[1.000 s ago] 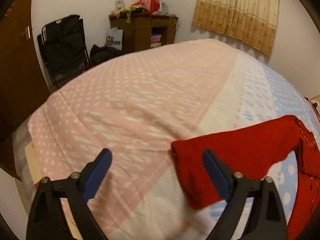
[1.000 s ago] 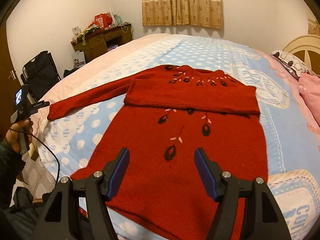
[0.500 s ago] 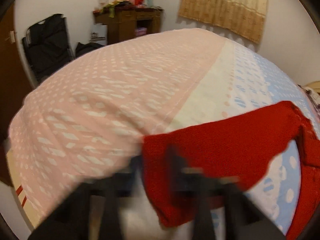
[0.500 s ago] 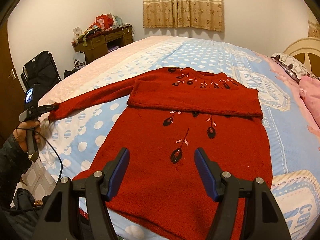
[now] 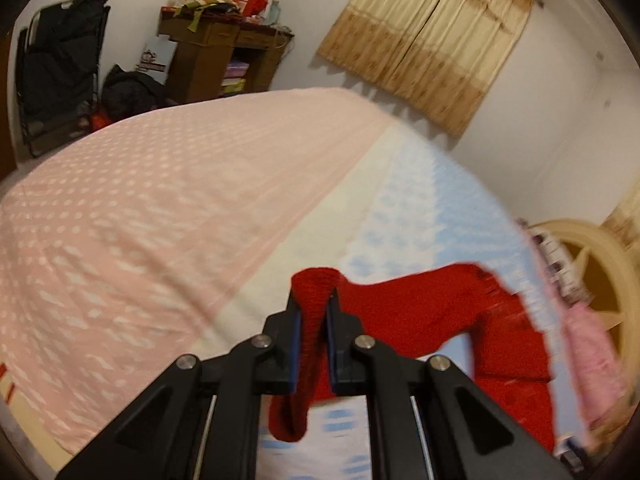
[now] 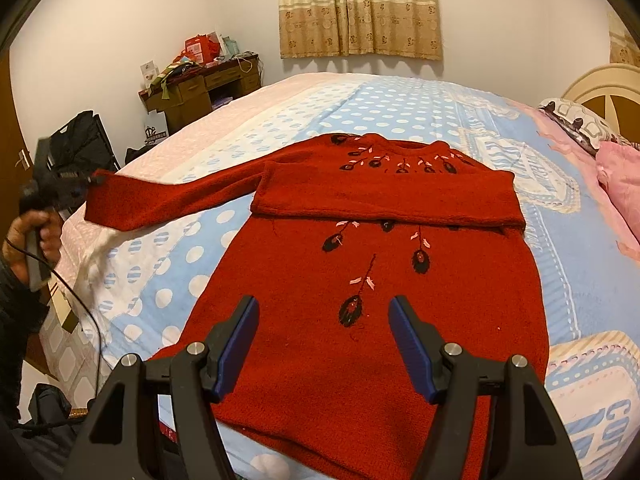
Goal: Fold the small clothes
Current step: 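Lift the sleeve and carry it across the sweater chest with the left gripper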
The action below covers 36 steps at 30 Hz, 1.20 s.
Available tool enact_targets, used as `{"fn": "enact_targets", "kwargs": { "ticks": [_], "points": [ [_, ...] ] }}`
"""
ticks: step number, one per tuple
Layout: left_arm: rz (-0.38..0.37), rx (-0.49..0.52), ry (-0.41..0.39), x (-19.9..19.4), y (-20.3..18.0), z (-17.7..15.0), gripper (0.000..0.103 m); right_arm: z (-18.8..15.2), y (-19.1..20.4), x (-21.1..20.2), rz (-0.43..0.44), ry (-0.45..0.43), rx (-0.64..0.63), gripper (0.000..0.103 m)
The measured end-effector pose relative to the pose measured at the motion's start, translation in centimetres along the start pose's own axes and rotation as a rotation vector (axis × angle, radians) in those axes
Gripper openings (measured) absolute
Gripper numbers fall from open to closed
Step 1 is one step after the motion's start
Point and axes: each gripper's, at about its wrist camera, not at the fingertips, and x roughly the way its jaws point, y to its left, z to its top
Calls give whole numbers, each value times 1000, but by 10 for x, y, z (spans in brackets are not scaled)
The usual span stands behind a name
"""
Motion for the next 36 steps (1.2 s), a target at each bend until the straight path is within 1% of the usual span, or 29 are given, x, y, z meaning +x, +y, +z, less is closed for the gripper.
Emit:
{"fn": "enact_targets", "kwargs": {
  "ticks": [7, 15, 18, 23, 30, 36],
  "points": [
    [-119, -12, -45, -16, -39, 26, 11, -1, -1, 1, -1, 2, 5, 68],
    [-241, 49, -77, -29, -96, 40, 11, -3, -2, 2, 4, 6, 9, 68],
    [-284, 89, -83, -31, -120, 45, 11, -3, -3, 2, 4, 6, 13, 68],
    [-341, 152, -69, -29, -162, 48, 11, -3, -8, 0, 6, -4, 26, 68],
    [-407, 211, -63, -25, -217, 51, 11, -1, -23, -9, 9, -32, 58, 68],
    [-452, 268, -52, -24, -270, 44, 11, -3, -37, -11, 12, -40, 93, 68]
  ]
}}
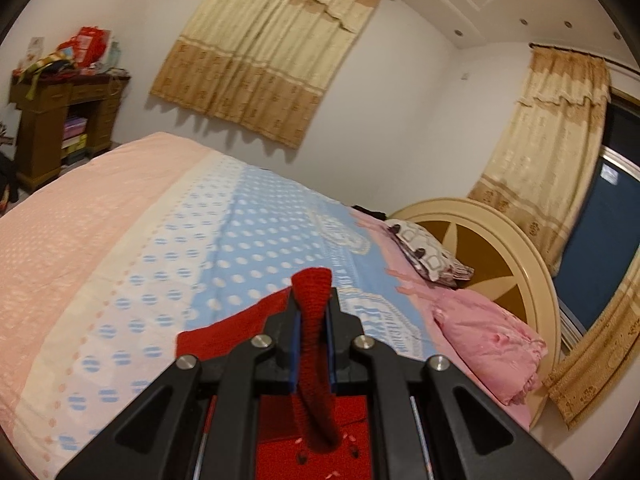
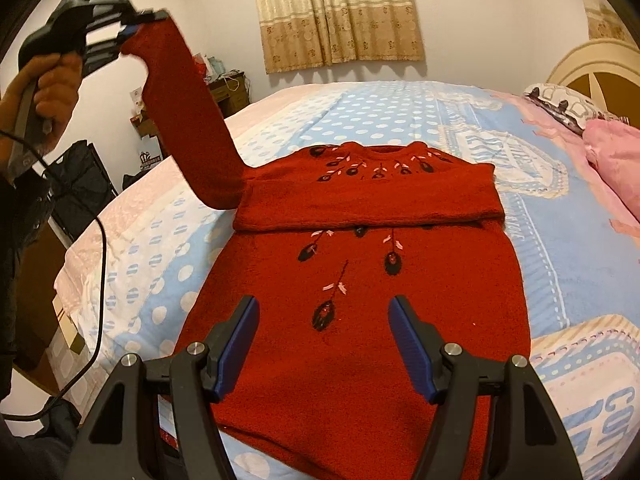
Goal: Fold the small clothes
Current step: 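Lift the sleeve and carry it across the sweater chest with the left gripper, then lay the sleeve on the chest and open the left gripper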
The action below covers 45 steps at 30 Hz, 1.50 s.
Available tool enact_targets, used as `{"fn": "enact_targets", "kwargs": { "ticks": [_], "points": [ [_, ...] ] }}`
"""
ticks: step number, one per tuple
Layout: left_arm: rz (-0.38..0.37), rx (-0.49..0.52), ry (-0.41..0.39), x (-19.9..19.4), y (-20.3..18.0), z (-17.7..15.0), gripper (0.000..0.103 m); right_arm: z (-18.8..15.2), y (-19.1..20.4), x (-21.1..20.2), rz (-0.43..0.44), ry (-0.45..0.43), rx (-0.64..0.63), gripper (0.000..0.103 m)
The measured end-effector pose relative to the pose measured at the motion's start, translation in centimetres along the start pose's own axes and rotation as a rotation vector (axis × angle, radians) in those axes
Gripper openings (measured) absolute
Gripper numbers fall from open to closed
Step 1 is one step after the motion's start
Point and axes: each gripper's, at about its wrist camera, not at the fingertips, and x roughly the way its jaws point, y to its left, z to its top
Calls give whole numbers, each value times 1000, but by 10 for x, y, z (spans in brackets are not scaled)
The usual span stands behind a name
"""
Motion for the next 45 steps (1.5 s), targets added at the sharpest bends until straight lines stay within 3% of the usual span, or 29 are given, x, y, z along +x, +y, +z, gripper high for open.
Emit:
{"fn": "enact_targets", "kwargs": {
  "ticks": [8, 15, 26, 29, 31, 32, 36, 40, 42, 45],
  "points": [
    [-46, 74, 61, 42, -53, -6, 11, -3, -13, 0, 1, -2, 25, 68],
    [-59, 109, 146, 99, -88, -41, 11, -7, -18, 7, 6, 21, 35, 68],
    [48, 240, 272, 201, -118, -121, 11, -20, -15, 23, 33, 69, 31, 68],
    [72, 276, 300, 213, -122, -138, 14, -23, -15, 26, 32, 79, 29, 68],
    [74, 303, 321, 213, -125, -145, 26, -24, -18, 27, 34, 84, 37, 68],
    [72, 320, 321, 210, -126, -146, 38, -24, -20, 27, 34, 84, 42, 68],
    [73, 399, 244, 175, -119, -141, 69, -22, -26, 25, 25, 75, 56, 68],
    [117, 415, 208, 143, -81, -134, 74, -19, -30, 20, 26, 69, 58, 68],
    [190, 415, 190, 128, -55, -137, 80, -16, -35, 17, 31, 69, 62, 68],
    [313, 419, 192, 110, -12, -149, 81, -8, -48, 5, 18, 54, 79, 68]
  ]
}}
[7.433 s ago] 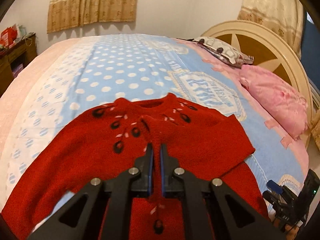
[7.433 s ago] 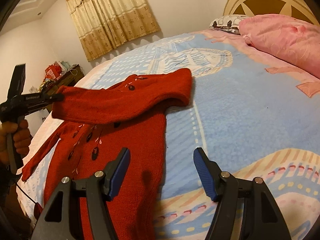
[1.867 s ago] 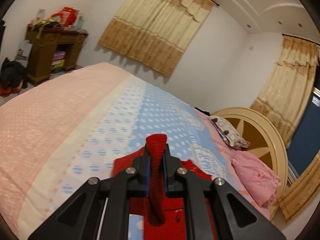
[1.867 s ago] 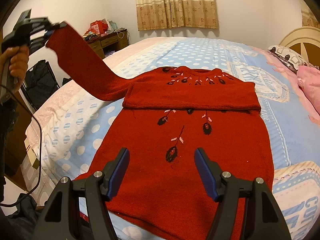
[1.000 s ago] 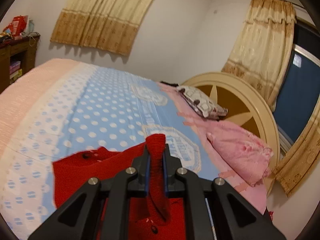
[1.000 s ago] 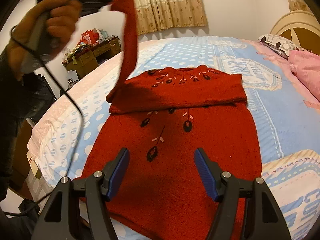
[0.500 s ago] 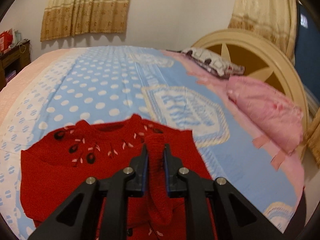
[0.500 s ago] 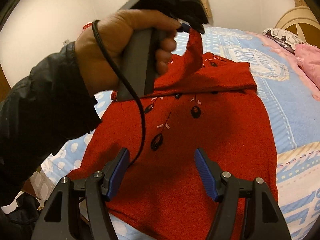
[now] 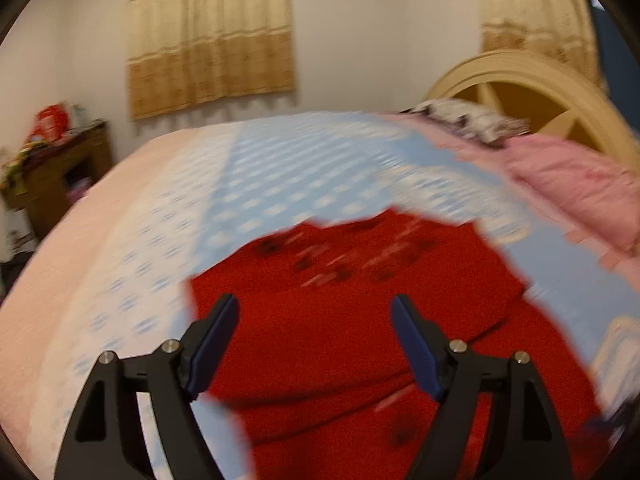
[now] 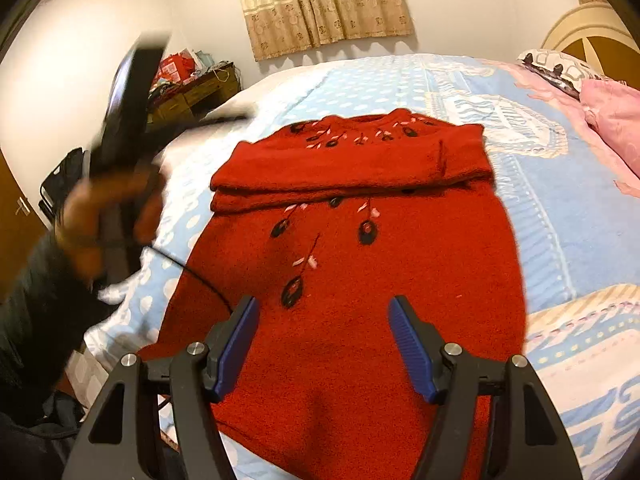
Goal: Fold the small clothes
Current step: 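Lay the sleeve on the chest and open the left gripper, then grasp the folded sleeve edge at the sweater side with the right gripper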
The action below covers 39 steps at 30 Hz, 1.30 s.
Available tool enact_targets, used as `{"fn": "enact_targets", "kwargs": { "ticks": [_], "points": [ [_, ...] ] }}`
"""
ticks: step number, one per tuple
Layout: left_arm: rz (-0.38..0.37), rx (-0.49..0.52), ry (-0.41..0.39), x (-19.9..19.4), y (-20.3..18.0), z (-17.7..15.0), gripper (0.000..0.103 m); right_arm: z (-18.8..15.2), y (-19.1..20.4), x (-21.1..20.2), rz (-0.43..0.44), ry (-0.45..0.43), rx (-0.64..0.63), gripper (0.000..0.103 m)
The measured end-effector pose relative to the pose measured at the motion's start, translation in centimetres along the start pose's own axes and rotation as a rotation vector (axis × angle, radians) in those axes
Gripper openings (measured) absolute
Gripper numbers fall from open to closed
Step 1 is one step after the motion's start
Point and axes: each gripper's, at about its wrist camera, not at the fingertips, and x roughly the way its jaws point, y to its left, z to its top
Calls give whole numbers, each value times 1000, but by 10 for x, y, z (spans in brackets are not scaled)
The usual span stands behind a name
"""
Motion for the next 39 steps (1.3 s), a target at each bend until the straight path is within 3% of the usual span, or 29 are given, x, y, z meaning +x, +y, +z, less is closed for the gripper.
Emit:
{"fn": "enact_targets", "kwargs": {
  "ticks": [3, 7, 10, 15, 19, 22, 29, 37, 38, 39],
  "points": [
    [50, -30, 50, 3, 32, -33, 81, 15, -21, -14, -49, -18, 32, 68],
    [33, -98, 90, 8, 55, -60, 81, 41, -49, -18, -135, -37, 65, 68],
    [10, -119, 100, 15, 55, -63, 81, 66, -67, -10, -147, -30, 99, 68],
    [50, -97, 137, 40, 53, -65, 81, 102, -85, 29, -147, 9, 130, 68],
    [84, -161, 184, 59, 71, -75, 84, 118, -99, 71, -157, 49, 151, 68],
    [69, -224, 173, 61, 80, -80, 91, 129, -110, 105, -172, 70, 164, 68],
    [83, -211, 141, 61, 77, -86, 97, 140, -117, 159, -186, 115, 177, 68],
    [95, -202, 136, 64, 76, -85, 100, 134, -80, 181, -198, 160, 24, 30],
    [96, -202, 136, 64, 76, -86, 101, 134, -78, 181, -200, 156, 10, 14],
    [95, -202, 137, 64, 76, -85, 101, 136, -76, 179, -201, 152, 6, 11]
  ]
}}
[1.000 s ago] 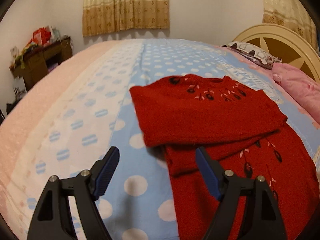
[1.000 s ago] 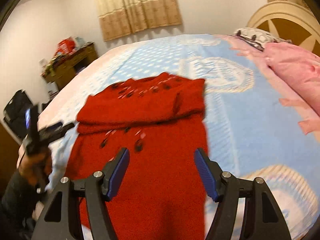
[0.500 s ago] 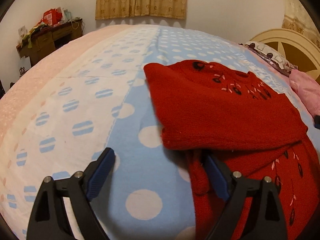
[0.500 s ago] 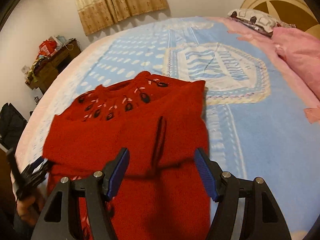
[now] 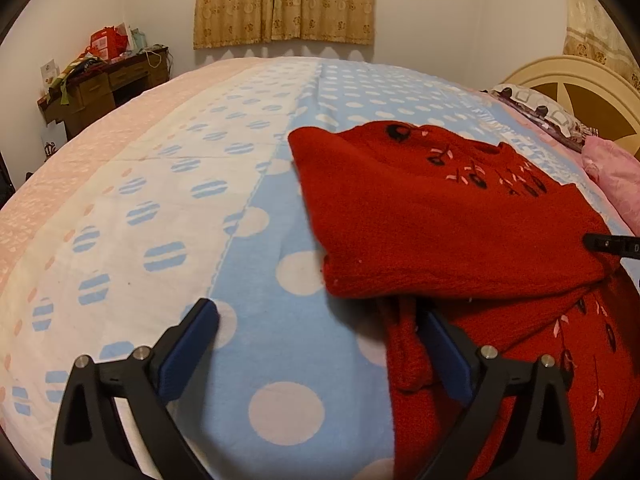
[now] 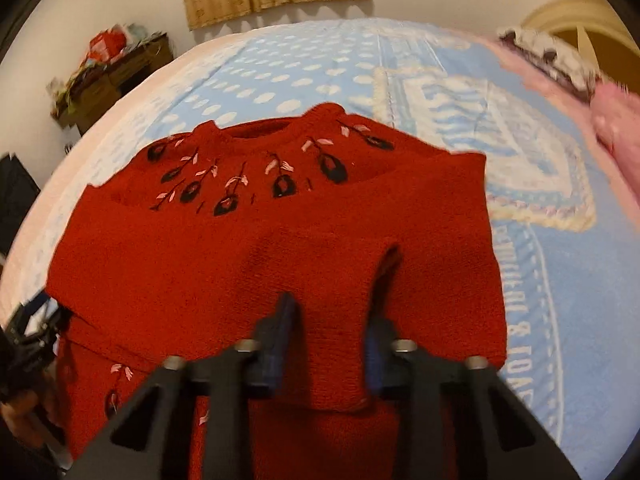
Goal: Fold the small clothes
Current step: 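Grasp the folded sleeve edge at the sweater side with the right gripper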
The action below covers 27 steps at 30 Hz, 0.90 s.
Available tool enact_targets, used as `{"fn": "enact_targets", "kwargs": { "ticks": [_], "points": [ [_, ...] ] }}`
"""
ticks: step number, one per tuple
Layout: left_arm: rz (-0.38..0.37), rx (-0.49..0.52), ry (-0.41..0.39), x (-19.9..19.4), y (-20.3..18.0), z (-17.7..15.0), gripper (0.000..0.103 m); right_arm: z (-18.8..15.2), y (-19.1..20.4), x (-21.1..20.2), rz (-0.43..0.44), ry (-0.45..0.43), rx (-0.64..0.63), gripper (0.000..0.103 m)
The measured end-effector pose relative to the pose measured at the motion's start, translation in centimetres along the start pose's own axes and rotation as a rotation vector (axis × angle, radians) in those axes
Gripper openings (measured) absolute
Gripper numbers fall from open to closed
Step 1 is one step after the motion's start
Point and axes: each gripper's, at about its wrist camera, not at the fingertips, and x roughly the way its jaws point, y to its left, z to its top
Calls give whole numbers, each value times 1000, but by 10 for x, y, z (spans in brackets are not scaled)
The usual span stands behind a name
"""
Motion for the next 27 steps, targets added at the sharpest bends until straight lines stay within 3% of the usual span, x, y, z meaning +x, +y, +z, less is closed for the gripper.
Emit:
{"fn": "enact_targets", "kwargs": {
  "ticks": [13, 27],
  "points": [
    [-1, -2, 0, 0, 0, -1, 103, 16, -3, -52, -77, -164, -60, 9],
    [-1, -1, 0, 1, 0, -1, 103, 9, -58, -35, -114, -102, 53, 9]
  ]
}}
